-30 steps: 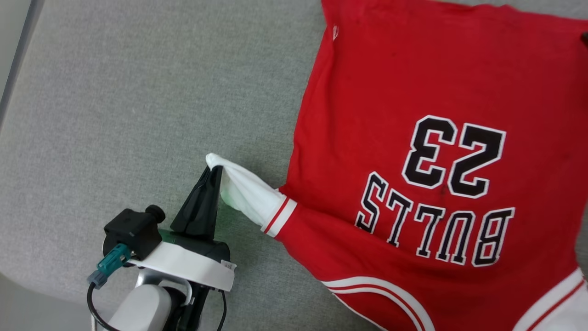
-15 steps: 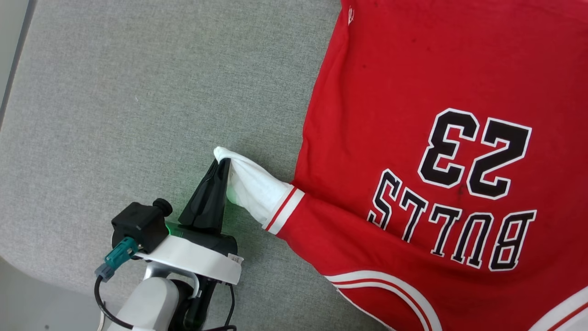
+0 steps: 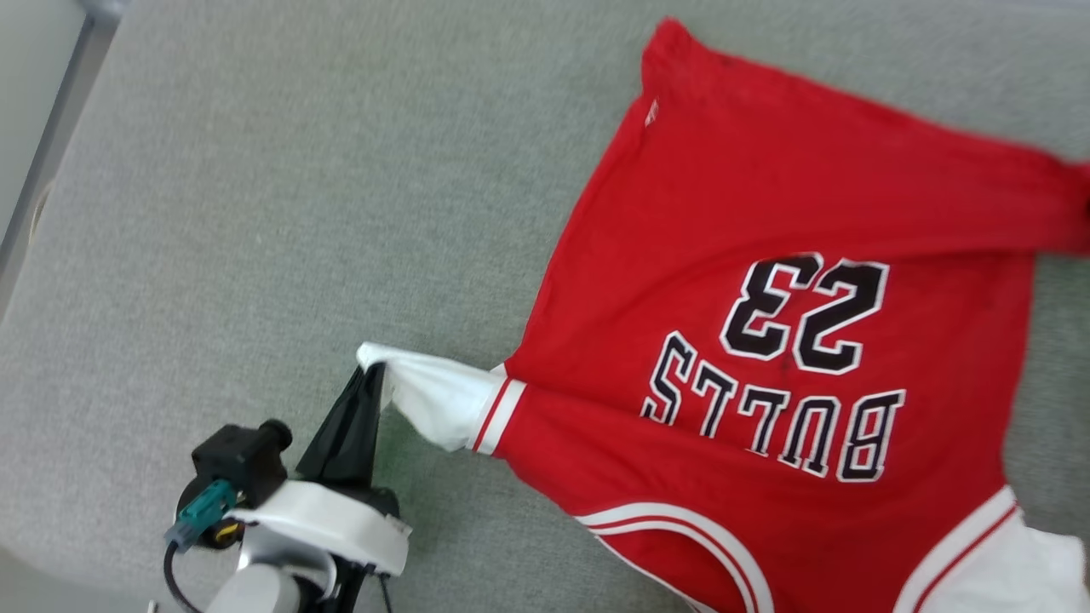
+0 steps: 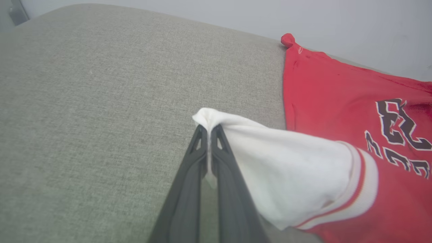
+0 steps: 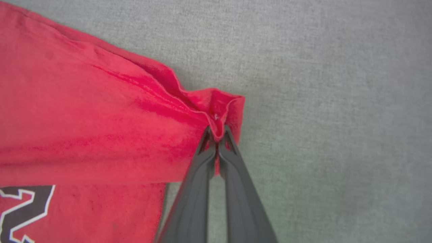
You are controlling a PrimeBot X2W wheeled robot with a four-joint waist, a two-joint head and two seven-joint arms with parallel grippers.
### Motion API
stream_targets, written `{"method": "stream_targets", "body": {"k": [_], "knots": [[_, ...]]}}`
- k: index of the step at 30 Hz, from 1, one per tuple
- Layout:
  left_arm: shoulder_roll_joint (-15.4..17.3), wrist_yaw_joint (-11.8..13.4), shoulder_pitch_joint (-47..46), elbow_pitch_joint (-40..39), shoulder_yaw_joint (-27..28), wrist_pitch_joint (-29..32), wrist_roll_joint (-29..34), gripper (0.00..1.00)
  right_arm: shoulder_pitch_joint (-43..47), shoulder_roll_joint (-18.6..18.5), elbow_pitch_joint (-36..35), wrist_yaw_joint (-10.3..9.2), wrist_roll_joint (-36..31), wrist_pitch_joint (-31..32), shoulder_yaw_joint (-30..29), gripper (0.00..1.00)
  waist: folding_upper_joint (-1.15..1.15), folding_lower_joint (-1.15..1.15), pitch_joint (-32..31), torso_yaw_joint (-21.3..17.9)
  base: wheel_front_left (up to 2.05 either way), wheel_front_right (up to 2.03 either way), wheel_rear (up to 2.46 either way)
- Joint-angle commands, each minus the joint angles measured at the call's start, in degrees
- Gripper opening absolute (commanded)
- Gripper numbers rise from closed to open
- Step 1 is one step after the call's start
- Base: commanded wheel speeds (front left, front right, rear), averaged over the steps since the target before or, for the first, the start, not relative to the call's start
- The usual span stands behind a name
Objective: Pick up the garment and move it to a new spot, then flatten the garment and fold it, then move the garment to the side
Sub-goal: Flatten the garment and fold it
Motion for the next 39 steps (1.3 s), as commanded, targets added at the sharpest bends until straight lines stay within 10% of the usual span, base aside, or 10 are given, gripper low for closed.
{"method": "stream_targets", "body": {"k": [1, 27, 29, 39], "knots": [[0.55, 0.70, 1.78, 0.34, 0.54, 0.51, -0.56, 0.00, 4.90, -0.69, -2.03, -0.08, 0.77, -0.20, 0.10, 0.00, 0.00, 0.00, -4.99, -3.52, 0.00, 0.00, 0.00], [5.16, 4.94, 15.61, 0.86, 2.22, 8.11, -4.99, 0.00, 63.06, 21.54, -28.76, -0.07, 5.65, -2.91, -13.91, 0.02, 0.00, 0.00, -20.69, -13.47, 0.00, 0.00, 0.00], [5.32, 4.76, 15.67, 0.83, 2.01, 8.39, -4.99, 0.00, 63.14, 21.83, -28.33, -0.07, 6.62, -5.71, -13.43, 1.00, 0.00, 0.00, -20.70, -13.59, 0.00, 0.00, 0.00], [5.10, 4.82, 14.14, -0.39, 1.32, 8.48, -4.64, 0.00, 57.09, 21.17, -28.75, -0.07, 3.82, -32.59, -13.47, 1.00, 0.00, 0.00, -20.20, -13.18, 0.00, 0.00, 0.00]]}}
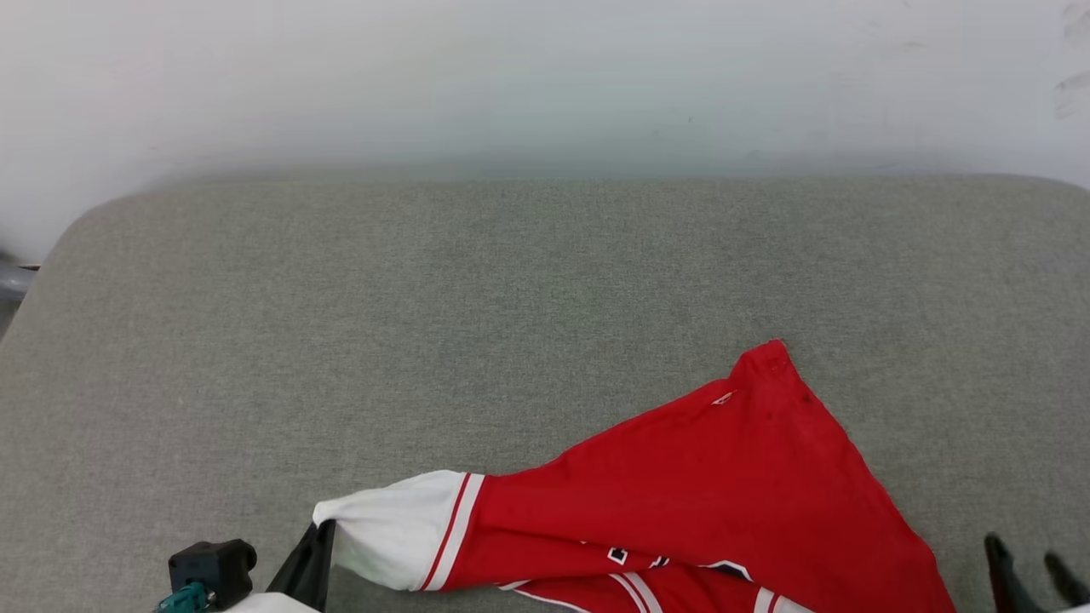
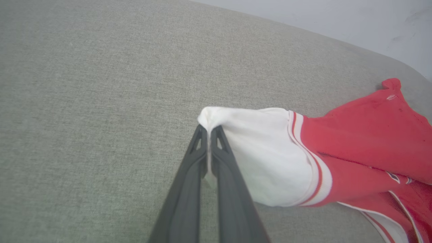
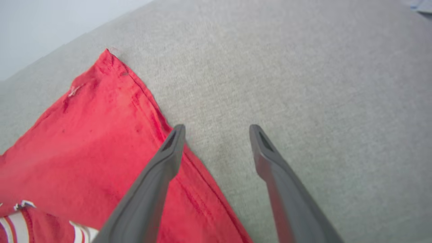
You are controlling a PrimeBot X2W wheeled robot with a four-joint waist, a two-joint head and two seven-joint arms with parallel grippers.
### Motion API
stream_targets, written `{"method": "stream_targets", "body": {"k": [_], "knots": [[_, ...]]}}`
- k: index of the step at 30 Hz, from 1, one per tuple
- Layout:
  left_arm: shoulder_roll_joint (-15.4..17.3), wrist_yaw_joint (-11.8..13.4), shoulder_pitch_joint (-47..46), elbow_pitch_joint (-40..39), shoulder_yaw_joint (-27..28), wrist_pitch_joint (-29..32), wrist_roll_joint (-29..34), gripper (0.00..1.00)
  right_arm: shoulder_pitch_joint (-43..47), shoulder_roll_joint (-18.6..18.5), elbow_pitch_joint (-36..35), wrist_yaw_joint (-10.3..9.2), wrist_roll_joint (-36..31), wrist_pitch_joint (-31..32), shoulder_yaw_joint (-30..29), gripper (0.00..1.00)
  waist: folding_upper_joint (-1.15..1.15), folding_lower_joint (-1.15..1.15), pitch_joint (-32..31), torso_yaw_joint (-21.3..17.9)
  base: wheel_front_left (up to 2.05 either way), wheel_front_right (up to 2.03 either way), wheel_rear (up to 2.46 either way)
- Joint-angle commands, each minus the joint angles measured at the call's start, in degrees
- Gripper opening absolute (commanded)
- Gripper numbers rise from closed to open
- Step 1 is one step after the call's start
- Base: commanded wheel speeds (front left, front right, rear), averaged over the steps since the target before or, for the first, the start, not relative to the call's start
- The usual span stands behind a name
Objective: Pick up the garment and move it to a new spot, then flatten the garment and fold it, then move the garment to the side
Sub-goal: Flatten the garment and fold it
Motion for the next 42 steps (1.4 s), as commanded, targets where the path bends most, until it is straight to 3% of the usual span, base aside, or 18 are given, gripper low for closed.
{"method": "stream_targets", "body": {"k": [1, 5, 9, 13, 17, 22, 29, 36, 37, 38, 39, 42], "knots": [[-0.10, 0.06, -0.71, -0.45, -0.06, -0.14, 0.42, 0.00, -1.48, -1.09, 0.13, -0.04, -1.00, -2.50, 0.63, 1.00, 0.00, 0.00, 0.21, 0.18, 0.00, 0.00, 0.00], [-0.30, 0.04, -2.21, -1.31, -0.27, -0.61, 0.72, 0.00, -6.50, -3.03, 1.85, -0.04, -1.17, -7.77, 3.53, 1.00, 0.00, 0.00, 1.77, 0.88, 0.00, 0.00, 0.00], [-0.58, -0.42, -4.20, -1.67, -0.44, -1.19, 1.07, 0.00, -13.42, -5.94, 4.92, -0.04, -0.26, -6.64, 6.99, 1.00, 0.00, 0.00, 4.05, 1.81, 0.00, 0.00, 0.00], [-1.18, -1.31, -7.00, -2.00, -1.16, -1.74, 1.59, 0.00, -21.27, -10.84, 8.74, -0.04, 1.93, 1.90, 11.75, 1.00, 0.00, 0.00, 7.21, 3.46, 0.00, 0.00, 0.00], [-2.31, -2.47, -10.32, -1.28, -2.32, -2.42, 2.07, 0.00, -28.33, -16.61, 11.22, -0.04, 5.47, 14.84, 17.11, 1.00, 0.00, 0.00, 9.92, 5.72, 0.00, 0.00, 0.00], [-3.94, -3.81, -14.08, -0.34, -3.67, -3.75, 2.60, 0.00, -36.04, -20.29, 12.02, -0.04, 8.95, 26.40, 21.02, 1.00, 0.00, 0.00, 12.99, 8.10, 0.00, 0.00, 0.00], [-5.37, -5.38, -17.98, 0.92, -4.69, -5.24, 3.06, 0.00, -43.06, -22.61, 15.11, -0.04, 9.75, 32.38, 26.81, 1.00, 0.00, 0.00, 17.31, 10.29, 0.00, 0.00, 0.00], [-6.01, -6.08, -19.22, 2.71, -4.82, -6.36, 2.68, 0.00, -41.08, -21.55, 20.05, 0.05, 14.00, 36.82, 33.74, 1.00, 0.00, 0.00, 19.14, 10.96, 0.00, 0.00, 0.00], [-6.04, -6.10, -19.27, 2.98, -4.78, -6.49, 2.60, 0.00, -40.66, -21.56, 20.62, 0.05, 14.39, 36.81, 34.35, 0.48, 0.00, 0.00, 19.17, 10.91, 0.00, 0.00, 0.00], [-6.06, -6.08, -19.27, 3.21, -4.76, -6.62, 2.56, 0.00, -40.48, -21.58, 21.01, 0.05, 14.89, 36.70, 34.77, 0.07, 0.00, 0.00, 19.12, 10.85, 0.00, 0.00, 0.00], [-6.04, -6.05, -19.24, 3.46, -4.73, -6.75, 2.54, 0.00, -40.52, -21.59, 21.37, 0.05, 15.38, 36.45, 35.05, 0.00, 0.00, 0.00, 19.03, 10.75, 0.00, 0.00, 0.00], [-5.92, -6.07, -19.15, 4.20, -4.57, -6.74, 2.29, 0.00, -42.21, -22.45, 21.31, 0.04, 16.13, 34.65, 35.57, 0.00, 0.00, 0.00, 18.30, 10.28, 0.00, 0.00, 0.00]]}}
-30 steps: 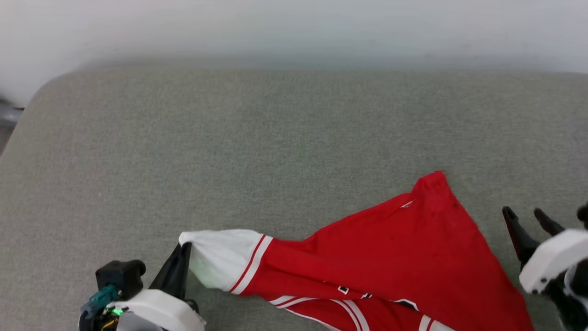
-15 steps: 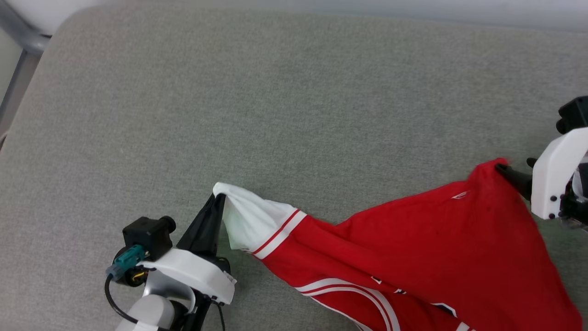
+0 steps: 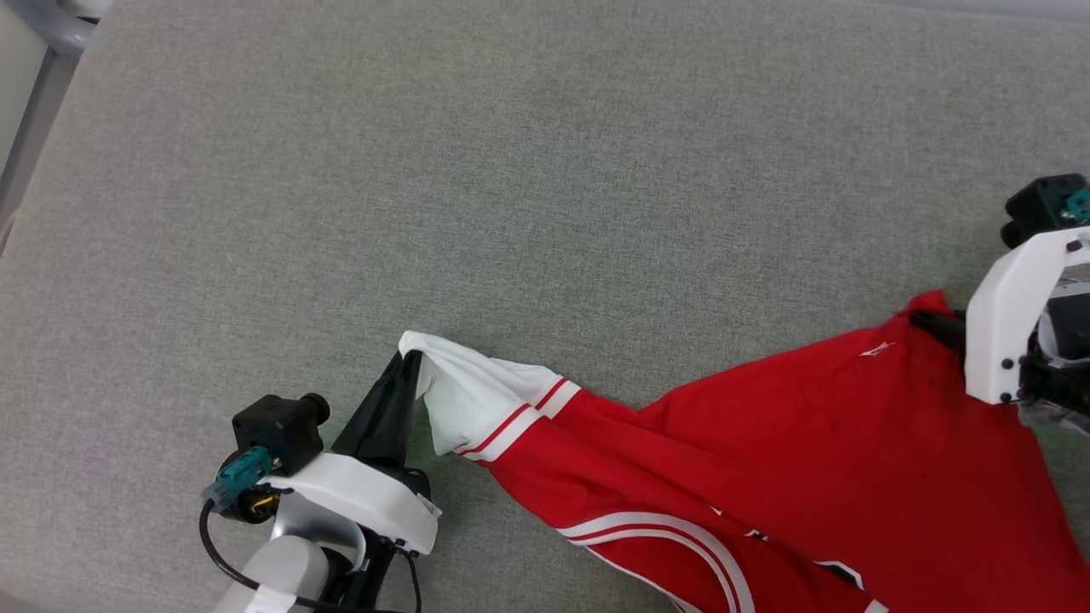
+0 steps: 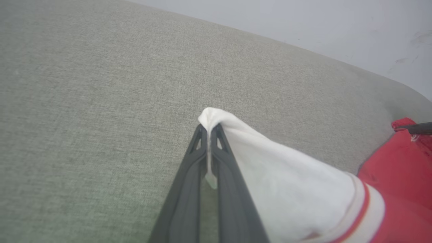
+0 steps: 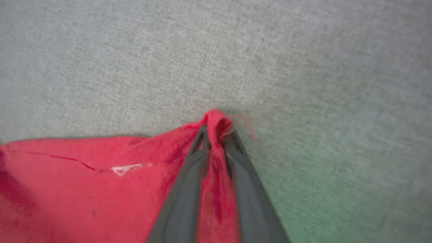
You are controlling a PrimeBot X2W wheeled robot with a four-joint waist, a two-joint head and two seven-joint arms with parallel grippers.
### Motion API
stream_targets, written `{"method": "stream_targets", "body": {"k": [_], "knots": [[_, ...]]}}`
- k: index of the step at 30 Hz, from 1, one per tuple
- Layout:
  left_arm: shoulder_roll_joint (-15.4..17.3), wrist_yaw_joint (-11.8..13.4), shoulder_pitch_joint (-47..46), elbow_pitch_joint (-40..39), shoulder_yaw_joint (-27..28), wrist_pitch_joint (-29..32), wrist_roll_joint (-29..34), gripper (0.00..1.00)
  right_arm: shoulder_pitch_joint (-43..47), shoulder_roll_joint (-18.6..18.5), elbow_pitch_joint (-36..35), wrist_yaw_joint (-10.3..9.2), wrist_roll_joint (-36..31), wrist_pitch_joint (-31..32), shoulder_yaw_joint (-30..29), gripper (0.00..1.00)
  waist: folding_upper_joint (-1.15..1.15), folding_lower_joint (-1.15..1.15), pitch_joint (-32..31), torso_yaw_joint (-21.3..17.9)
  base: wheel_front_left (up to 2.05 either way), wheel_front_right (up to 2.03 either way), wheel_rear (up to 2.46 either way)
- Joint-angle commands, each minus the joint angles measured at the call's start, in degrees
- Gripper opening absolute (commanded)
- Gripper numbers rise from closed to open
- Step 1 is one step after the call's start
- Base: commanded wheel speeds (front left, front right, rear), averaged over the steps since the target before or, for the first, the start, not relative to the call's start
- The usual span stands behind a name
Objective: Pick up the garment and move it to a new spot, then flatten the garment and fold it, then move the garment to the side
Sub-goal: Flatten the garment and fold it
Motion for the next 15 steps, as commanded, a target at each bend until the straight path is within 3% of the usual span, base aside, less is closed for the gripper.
{"method": "stream_targets", "body": {"k": [1, 6, 15], "knots": [[0.24, 0.01, -0.48, 0.35, 0.38, -0.13, -0.29, 0.00, 1.25, 1.45, 1.85, 0.14, 0.74, -0.31, 2.43, 0.00, 0.00, 0.00, -0.82, -0.53, 0.00, 0.00, 0.00], [1.14, 0.37, -0.90, 0.85, 1.72, -0.60, -0.89, 0.00, -1.88, 0.31, 1.03, 0.07, 1.15, -5.85, 0.85, 0.00, 0.00, 0.00, -4.02, -2.12, 0.00, 0.00, 0.00], [4.37, 0.33, -5.99, 1.88, 4.22, 0.84, -0.81, 0.00, -4.38, 1.97, 2.70, 0.08, -2.37, -14.71, -2.23, 0.00, 0.00, 0.00, -9.77, -6.75, 0.00, 0.00, 0.00]]}}
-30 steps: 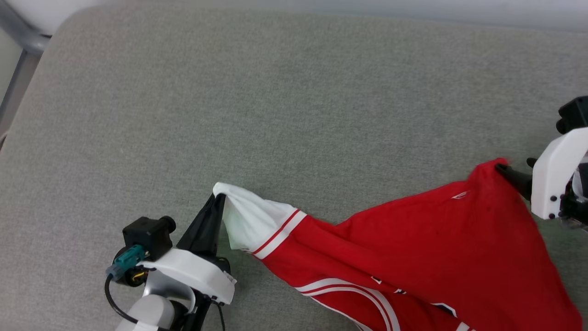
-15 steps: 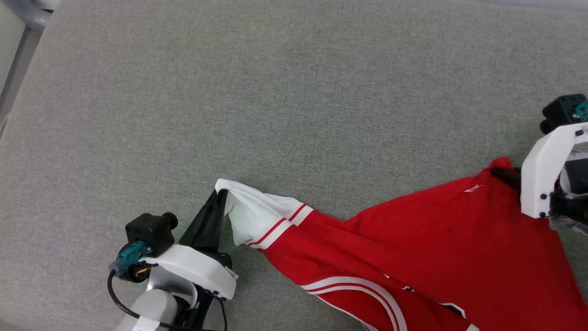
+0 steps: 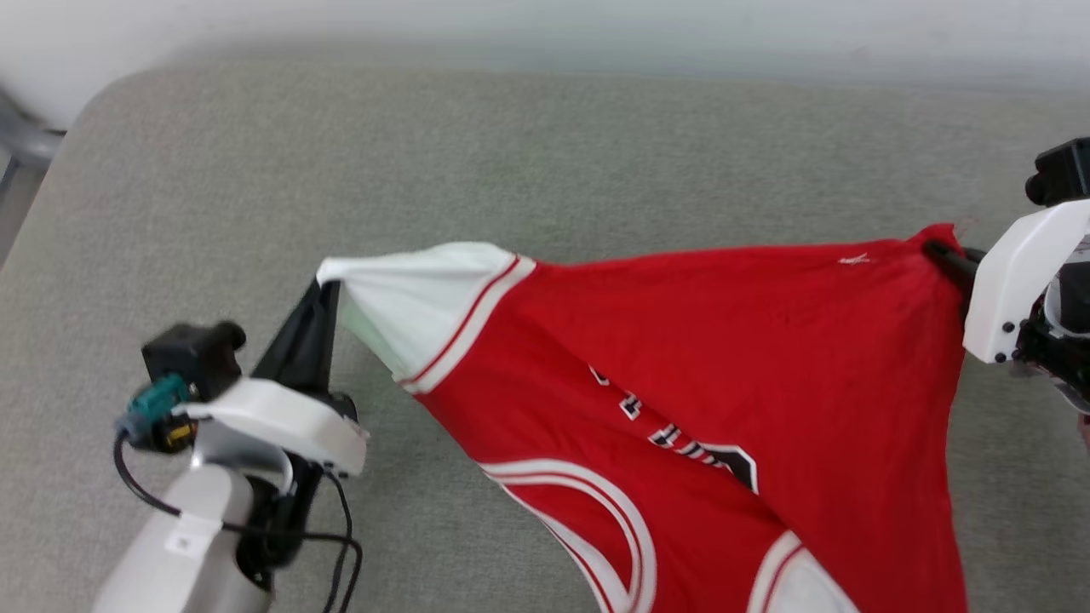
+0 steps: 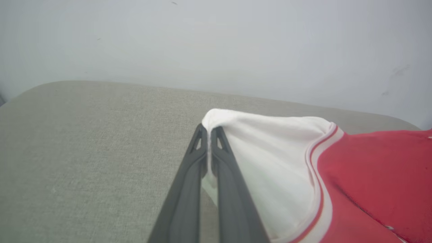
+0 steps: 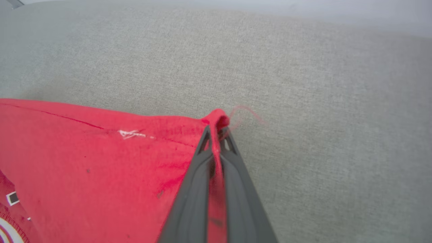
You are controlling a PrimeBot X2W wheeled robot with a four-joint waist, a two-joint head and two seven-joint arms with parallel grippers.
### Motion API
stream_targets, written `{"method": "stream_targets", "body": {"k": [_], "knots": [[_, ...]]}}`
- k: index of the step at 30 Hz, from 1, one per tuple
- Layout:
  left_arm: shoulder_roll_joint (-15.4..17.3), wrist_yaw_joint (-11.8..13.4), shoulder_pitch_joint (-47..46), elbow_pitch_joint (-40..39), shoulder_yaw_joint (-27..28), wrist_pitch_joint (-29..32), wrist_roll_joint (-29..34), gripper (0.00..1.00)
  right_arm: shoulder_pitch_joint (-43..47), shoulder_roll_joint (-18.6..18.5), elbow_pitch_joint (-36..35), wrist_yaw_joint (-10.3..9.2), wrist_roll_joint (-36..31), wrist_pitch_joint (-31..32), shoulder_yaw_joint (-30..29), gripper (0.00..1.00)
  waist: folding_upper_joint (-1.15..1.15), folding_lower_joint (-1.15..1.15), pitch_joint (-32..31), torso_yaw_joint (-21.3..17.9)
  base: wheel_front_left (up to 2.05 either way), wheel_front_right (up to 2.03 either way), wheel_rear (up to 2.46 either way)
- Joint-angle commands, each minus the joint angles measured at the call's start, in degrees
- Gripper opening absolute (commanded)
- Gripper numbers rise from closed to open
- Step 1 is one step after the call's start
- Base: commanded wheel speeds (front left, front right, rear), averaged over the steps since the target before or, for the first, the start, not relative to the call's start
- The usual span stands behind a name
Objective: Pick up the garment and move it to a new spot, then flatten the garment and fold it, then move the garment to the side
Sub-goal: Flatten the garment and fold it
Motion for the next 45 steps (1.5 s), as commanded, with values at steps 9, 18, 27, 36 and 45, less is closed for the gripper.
{"method": "stream_targets", "body": {"k": [9, 18, 27, 36, 45], "knots": [[3.95, -1.26, -16.58, 2.69, 0.91, 6.07, 1.93, 0.00, -8.80, 2.50, 4.28, -0.04, -6.92, -6.93, -3.20, 0.00, 0.00, -0.01, -3.37, -5.38, 0.00, 0.00, 0.00], [6.34, -2.48, -38.29, 10.74, 1.49, 9.55, 4.70, 0.00, -23.72, 5.82, 8.77, -0.07, -13.12, -13.66, -7.56, 0.00, 0.00, -0.01, -0.11, -7.54, 0.00, 0.00, 0.00], [6.81, -3.31, -61.08, 21.68, 2.78, 9.53, 6.48, 0.00, -41.21, 6.15, 11.72, -0.08, -17.29, -17.04, -9.67, 0.00, 0.00, -0.01, 6.55, -7.75, 0.00, 0.00, 0.00], [8.02, -4.44, -76.30, 29.27, 1.96, 10.60, 8.35, 0.00, -56.18, 7.93, 15.68, -0.08, -20.83, -19.99, -10.20, 0.00, 0.00, -0.01, 15.85, -7.68, 0.00, 0.00, 0.00], [6.74, -4.90, -75.29, 31.99, 1.48, 9.73, 7.30, 0.00, -61.51, 8.98, 22.92, -0.07, -20.26, -24.61, -6.31, 0.00, 0.00, -0.01, 22.44, -6.64, 0.00, 0.00, 0.00]]}}
